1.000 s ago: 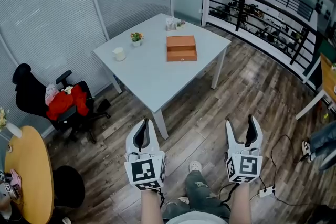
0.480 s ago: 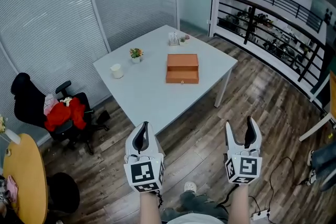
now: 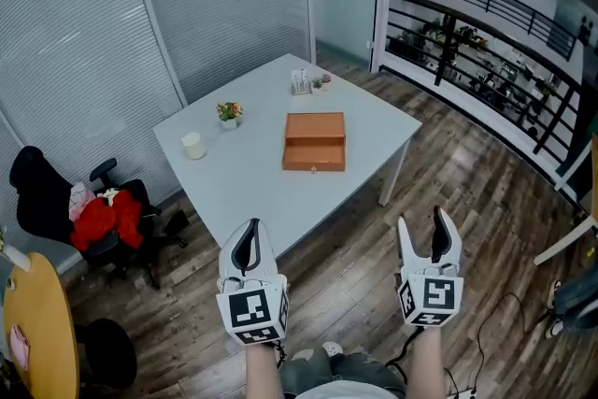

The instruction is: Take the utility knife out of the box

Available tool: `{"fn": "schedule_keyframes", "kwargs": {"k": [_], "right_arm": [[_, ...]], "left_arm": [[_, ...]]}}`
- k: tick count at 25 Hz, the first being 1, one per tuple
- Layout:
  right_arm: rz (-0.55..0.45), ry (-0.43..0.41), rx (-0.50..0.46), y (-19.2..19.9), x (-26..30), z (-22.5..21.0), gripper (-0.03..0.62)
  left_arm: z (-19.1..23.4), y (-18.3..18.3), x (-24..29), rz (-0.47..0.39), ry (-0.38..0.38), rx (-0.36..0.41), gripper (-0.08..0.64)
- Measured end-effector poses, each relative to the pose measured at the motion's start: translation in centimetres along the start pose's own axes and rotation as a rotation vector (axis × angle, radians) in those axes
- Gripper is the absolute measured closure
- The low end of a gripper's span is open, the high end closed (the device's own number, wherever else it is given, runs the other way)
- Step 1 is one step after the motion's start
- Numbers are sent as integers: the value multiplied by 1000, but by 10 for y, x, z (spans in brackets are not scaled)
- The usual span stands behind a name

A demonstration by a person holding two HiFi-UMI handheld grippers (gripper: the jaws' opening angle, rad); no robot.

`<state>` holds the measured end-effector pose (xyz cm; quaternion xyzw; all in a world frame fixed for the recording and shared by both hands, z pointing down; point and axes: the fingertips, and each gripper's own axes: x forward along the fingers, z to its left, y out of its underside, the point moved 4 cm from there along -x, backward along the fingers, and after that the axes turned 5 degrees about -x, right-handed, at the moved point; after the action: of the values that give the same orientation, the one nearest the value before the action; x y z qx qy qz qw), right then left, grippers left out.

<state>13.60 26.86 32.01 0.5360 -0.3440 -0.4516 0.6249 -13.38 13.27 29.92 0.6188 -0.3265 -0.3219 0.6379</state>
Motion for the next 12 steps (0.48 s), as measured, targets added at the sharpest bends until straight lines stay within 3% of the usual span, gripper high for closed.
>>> {"fn": "schedule_keyframes", "kwargs": {"k": [12], "right_arm": [[52,2,15,30,60,-14,298]], "left_arm": [[-4,16,71,41,9,-5,560]]}}
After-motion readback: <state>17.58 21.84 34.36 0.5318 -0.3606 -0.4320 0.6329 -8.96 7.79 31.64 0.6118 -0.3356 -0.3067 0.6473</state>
